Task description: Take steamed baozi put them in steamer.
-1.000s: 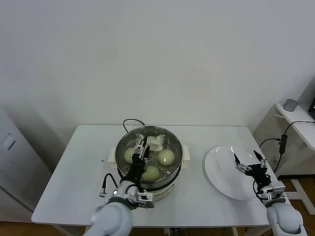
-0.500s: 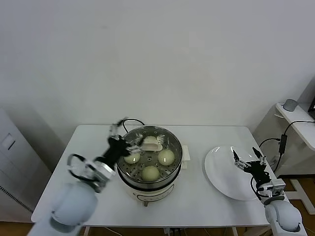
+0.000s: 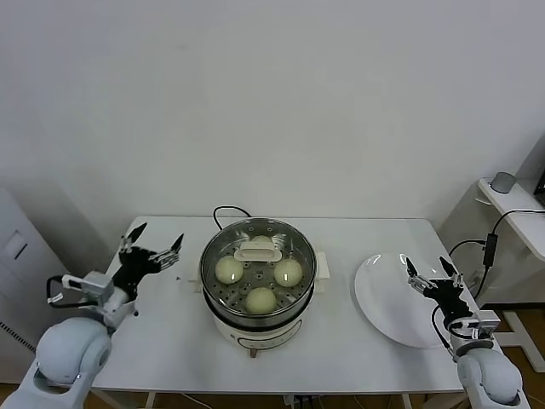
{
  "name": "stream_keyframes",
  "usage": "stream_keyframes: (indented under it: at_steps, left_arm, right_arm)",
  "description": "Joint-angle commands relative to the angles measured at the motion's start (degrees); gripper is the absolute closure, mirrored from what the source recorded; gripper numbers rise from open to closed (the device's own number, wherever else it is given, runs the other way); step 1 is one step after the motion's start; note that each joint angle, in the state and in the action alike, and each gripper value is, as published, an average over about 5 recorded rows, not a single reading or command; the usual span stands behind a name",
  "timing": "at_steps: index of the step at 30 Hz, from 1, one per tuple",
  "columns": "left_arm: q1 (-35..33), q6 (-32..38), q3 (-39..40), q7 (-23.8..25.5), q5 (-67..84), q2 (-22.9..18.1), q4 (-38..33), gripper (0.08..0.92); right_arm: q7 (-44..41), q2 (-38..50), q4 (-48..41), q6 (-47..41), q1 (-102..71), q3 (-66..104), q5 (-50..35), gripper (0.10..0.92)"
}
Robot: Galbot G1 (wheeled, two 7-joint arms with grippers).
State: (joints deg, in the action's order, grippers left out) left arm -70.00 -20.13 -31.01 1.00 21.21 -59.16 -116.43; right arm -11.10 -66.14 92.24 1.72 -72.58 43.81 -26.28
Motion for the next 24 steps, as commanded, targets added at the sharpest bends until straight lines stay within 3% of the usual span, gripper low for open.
stream_keyframes:
  at_steps: [1, 24]
  left_arm:
    - [-3.82, 4.33, -4.65, -2.14, 4.48, 0.33, 9.94, 0.177]
    - [-2.87, 1.45, -3.58, -2.34, 15.09, -1.30, 10.30, 0.177]
  right_arm:
    - [-0.90, 0.09, 1.58, -1.80, -0.73, 1.14, -0.94, 0.203]
    - [-0.60, -0.12, 0.53, -1.35, -0.62, 0.84, 0.31, 0.203]
